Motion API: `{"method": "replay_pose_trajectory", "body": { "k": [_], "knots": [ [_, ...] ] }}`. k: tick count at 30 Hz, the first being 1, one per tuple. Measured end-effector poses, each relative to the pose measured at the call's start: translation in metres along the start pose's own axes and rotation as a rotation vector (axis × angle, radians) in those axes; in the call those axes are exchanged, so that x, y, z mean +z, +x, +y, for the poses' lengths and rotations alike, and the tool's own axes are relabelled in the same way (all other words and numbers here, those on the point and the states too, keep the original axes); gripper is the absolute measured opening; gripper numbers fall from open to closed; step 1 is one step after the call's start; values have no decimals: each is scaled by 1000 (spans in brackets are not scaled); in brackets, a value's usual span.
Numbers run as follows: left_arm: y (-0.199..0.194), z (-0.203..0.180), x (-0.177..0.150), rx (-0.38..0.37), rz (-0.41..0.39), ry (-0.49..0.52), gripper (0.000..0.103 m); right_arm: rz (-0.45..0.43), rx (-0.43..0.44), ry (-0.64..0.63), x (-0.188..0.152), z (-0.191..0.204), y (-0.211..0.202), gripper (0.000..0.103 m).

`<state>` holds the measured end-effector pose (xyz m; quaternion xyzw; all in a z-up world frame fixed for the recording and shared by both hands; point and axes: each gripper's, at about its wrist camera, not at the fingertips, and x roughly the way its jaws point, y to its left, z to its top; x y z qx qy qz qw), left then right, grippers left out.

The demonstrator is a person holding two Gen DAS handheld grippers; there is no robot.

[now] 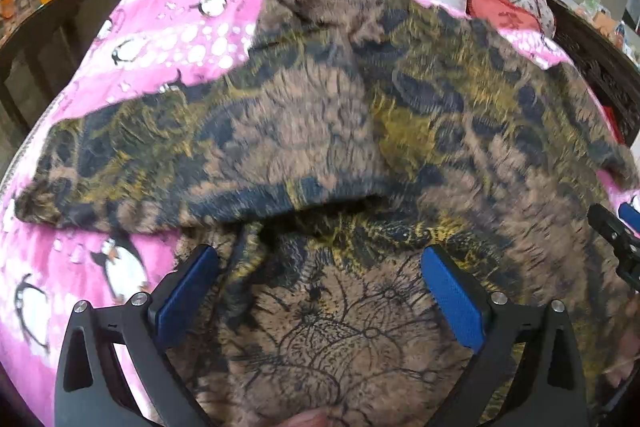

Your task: Fold small clothes

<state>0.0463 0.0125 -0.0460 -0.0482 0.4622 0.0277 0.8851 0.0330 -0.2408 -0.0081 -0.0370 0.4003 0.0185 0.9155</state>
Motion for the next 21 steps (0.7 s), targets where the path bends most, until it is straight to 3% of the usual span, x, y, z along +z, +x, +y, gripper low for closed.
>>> {"method": "replay_pose_trajectory", "body": {
  "k": [2,5,21],
  "knots": [
    [-1,-3,-7,13,-47,20,87,27,-18,-16,-6,-1,16,99],
    [0,-3,-7,9,-45,16,87,100,-2,6,-14,-3,35,100],
    [1,2,-9,-11,-48,1,88,109,-62,-17,-14,11,45,103]
  ]
}}
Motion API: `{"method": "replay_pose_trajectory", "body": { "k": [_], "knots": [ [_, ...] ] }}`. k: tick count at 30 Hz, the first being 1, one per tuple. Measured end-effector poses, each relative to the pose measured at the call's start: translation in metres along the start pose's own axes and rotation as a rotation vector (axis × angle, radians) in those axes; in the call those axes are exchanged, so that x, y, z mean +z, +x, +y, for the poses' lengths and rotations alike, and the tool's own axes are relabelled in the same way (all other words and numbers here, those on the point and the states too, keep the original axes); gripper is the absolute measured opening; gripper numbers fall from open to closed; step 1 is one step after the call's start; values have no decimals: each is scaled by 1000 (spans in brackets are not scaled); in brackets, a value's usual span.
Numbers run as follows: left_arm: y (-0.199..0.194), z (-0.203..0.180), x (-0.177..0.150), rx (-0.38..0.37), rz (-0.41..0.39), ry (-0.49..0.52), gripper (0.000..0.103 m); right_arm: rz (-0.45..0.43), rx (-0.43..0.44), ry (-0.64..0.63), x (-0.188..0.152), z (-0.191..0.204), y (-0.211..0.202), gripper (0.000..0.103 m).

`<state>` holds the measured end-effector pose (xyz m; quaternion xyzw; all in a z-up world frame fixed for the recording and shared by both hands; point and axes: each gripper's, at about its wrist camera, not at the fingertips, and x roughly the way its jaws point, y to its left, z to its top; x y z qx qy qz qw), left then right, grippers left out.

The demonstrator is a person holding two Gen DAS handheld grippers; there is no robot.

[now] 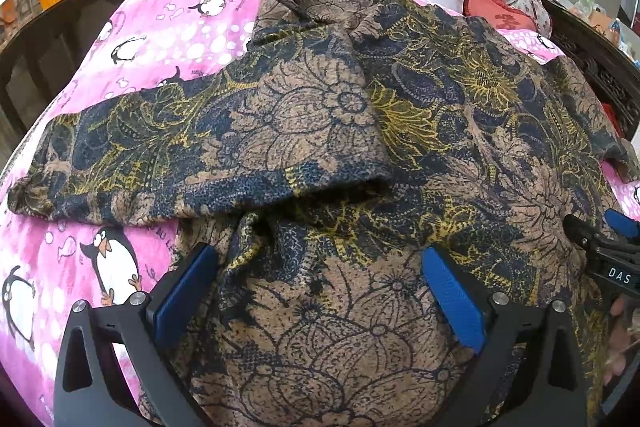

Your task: Fold small clothes

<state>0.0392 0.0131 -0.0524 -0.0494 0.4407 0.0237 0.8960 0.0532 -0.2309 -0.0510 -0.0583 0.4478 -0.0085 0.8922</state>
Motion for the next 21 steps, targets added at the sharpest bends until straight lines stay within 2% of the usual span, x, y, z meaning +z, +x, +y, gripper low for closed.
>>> {"method": "replay_pose_trajectory", "body": {
  "k": [21],
  "knots": [
    [-2,1,-3,0,-3,0,88,-1,-6,-5,-1,0,-2,103]
  ]
}}
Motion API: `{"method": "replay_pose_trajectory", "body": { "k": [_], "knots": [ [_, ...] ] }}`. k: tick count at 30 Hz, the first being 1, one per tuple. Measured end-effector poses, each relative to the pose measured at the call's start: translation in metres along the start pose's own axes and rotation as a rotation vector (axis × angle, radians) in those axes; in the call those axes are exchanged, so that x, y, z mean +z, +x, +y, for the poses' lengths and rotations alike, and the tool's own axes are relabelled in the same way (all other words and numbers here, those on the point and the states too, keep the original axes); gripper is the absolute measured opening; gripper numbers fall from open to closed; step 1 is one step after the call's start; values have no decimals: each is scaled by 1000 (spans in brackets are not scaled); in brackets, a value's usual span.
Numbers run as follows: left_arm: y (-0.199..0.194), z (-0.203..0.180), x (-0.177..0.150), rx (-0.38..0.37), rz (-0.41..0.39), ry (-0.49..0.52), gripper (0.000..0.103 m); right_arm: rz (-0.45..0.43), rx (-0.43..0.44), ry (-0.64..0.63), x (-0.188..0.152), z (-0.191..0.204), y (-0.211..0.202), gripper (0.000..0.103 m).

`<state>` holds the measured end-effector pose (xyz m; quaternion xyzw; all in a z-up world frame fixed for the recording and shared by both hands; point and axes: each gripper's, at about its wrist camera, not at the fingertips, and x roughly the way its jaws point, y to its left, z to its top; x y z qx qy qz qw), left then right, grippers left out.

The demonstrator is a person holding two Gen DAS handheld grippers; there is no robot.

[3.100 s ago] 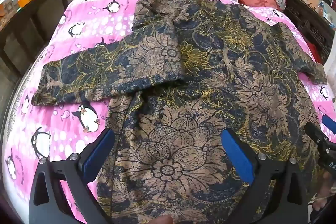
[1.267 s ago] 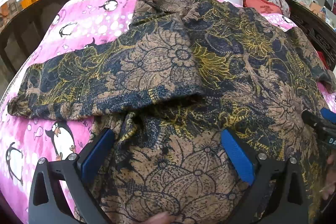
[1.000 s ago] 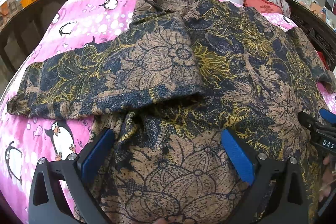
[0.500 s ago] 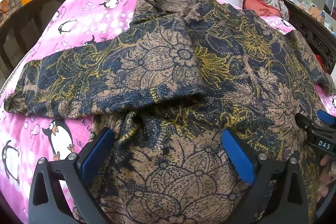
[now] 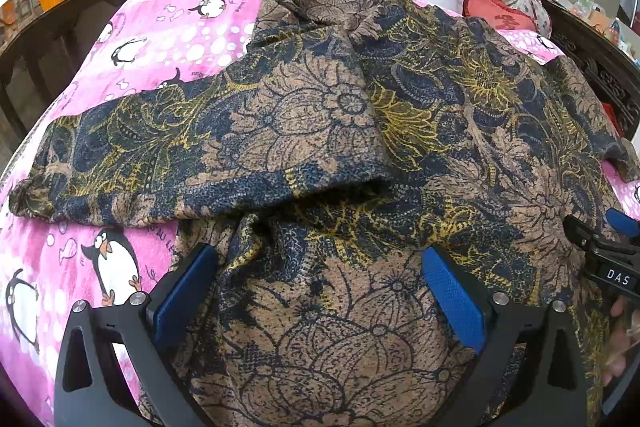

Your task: Fold small clothes

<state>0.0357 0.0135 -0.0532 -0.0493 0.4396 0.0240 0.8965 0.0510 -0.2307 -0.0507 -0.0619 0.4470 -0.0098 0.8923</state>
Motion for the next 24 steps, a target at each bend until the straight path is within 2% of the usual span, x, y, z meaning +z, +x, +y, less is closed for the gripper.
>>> {"method": "replay_pose_trajectory", "body": {
  "k": [24],
  "knots": [
    [1,-1,1,16,-1,9,88,-1,0,6,0,-1,1,103]
  ]
}}
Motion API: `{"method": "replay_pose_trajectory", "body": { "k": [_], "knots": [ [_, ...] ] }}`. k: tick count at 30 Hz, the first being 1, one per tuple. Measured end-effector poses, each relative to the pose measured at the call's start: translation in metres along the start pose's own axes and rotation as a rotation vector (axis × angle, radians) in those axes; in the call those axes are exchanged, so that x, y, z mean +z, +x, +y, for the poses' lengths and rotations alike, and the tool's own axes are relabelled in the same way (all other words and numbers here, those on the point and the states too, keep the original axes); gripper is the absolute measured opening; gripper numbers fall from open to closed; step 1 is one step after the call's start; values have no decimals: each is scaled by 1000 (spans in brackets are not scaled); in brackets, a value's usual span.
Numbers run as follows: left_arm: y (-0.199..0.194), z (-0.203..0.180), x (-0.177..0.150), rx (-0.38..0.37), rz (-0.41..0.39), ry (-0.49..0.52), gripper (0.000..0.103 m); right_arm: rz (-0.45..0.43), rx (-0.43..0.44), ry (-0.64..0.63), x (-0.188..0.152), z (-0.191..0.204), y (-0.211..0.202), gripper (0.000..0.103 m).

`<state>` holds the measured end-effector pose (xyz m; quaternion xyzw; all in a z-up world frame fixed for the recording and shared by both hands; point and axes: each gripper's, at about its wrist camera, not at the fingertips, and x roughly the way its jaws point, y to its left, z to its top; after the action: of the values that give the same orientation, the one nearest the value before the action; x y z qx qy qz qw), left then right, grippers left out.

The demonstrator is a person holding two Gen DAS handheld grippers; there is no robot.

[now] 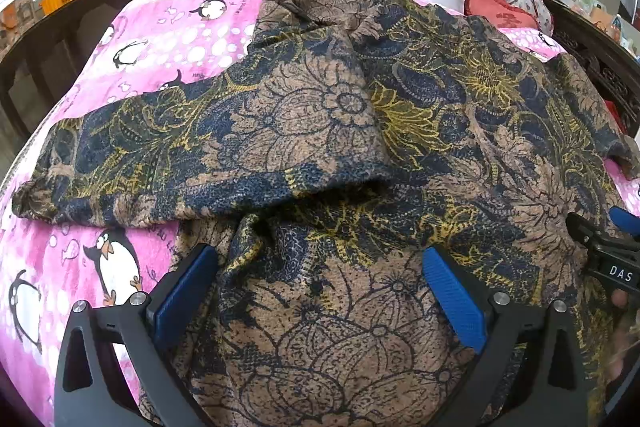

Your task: Fold small clothes

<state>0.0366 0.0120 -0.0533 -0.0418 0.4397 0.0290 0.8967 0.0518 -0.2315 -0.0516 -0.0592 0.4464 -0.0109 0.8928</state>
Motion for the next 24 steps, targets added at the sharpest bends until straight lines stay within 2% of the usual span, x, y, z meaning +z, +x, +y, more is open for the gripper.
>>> {"method": "replay_pose_trajectory", "body": {
  "k": [12,18,24],
  "knots": [
    [2,-3,1,4,10,0,88,7,-10,-8,3,0,2,103],
    [5,-5,3,21,0,13,89,-8,-63,-40,0,8,0,103],
    [5,2,2,-16,-2,-7,88,6,-24,-15,-1,3,0,103]
  ]
}}
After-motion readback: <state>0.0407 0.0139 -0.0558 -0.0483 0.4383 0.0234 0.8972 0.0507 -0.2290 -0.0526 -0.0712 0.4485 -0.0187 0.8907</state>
